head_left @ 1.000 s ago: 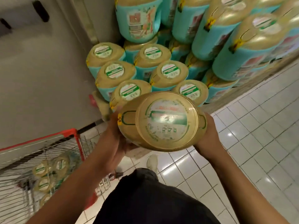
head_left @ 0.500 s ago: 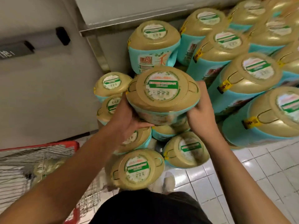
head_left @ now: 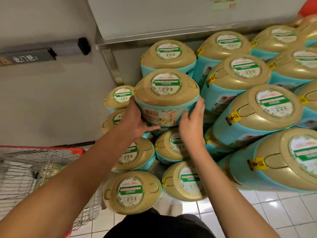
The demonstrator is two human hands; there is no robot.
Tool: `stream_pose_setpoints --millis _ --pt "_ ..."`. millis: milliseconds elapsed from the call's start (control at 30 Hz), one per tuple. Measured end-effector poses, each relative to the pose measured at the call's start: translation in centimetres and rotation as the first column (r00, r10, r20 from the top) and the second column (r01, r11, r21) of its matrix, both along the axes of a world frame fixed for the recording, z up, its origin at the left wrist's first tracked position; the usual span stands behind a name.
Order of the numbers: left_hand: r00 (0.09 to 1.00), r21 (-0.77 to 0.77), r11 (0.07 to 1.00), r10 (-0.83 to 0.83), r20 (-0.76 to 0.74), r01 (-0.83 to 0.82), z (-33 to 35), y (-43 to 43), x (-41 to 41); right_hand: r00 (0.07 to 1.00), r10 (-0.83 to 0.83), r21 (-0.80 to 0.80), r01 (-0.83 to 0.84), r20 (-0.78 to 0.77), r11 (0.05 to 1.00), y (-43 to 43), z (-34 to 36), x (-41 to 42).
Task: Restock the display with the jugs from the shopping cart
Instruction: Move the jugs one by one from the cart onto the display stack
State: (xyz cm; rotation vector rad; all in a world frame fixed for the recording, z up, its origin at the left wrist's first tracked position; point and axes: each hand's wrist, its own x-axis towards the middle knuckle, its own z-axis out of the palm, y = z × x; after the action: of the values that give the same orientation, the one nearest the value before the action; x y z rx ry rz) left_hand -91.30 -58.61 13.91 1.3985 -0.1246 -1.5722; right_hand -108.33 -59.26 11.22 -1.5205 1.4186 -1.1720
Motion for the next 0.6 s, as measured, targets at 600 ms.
stream_pose_setpoints --millis 600 --pt "0.996 -0.025 0.996 0.081 0.032 -0.080 0.4 0.2 -2.4 0.980 -0.197 -0.051 0.196 -0.002 0.979 3.8 -2.3 2.5"
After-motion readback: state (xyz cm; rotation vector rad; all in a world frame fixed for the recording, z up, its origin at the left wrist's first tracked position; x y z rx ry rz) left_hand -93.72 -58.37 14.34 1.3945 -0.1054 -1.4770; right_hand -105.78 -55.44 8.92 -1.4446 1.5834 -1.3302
